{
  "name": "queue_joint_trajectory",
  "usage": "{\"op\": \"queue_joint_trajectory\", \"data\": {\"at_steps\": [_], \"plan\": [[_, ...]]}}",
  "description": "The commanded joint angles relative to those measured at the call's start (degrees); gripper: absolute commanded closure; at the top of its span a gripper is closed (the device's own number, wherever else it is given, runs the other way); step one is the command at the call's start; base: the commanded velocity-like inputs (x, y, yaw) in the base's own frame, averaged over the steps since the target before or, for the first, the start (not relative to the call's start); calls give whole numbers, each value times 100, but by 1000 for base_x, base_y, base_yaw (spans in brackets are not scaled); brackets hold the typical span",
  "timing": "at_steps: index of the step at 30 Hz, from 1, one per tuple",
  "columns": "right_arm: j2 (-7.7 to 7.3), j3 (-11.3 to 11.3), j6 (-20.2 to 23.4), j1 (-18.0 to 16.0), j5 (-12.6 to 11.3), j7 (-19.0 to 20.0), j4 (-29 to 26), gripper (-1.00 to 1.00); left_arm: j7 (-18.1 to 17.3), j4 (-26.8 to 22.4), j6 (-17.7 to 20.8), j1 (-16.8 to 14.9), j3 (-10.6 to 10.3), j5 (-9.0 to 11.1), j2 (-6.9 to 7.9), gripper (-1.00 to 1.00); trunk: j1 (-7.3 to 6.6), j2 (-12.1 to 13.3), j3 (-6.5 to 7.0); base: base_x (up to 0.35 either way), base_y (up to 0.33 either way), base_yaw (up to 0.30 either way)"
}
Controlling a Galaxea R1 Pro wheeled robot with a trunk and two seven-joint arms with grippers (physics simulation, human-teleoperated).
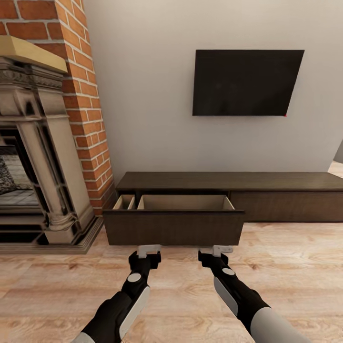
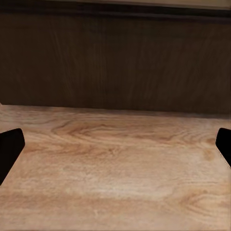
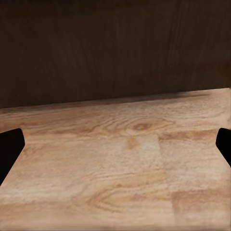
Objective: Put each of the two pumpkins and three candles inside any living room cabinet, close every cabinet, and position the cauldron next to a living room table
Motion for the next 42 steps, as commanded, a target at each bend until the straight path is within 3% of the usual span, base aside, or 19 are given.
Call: {"op": "queue_joint_trajectory", "data": {"at_steps": [1,8,15,21,33,42], "plan": [[-6,32,-3,-3,-33,-50,-12,-100,46,3,13,-29,-15,34,-3,-100,-2,-3,-7,0,0,0],[-7,27,-150,-5,-40,-52,-16,-100,52,69,-39,-53,-49,29,-8,-100,-2,-3,-7,0,0,0],[-8,27,-359,-4,-42,-52,-13,-100,34,487,-275,-57,-75,15,-2,-100,-2,-3,-7,49,0,0],[0,27,-659,-5,-36,-52,-3,-100,30,680,-338,-62,-71,3,-6,-100,-2,-3,-7,295,0,0],[1,30,-683,-4,-59,-52,16,-100,30,713,-344,-62,-36,22,-19,-100,-2,-3,-7,330,0,0],[3,50,-648,-2,-37,-38,488,-100,30,713,-423,-62,-27,15,6,-100,-2,-3,-7,287,0,0]]}}
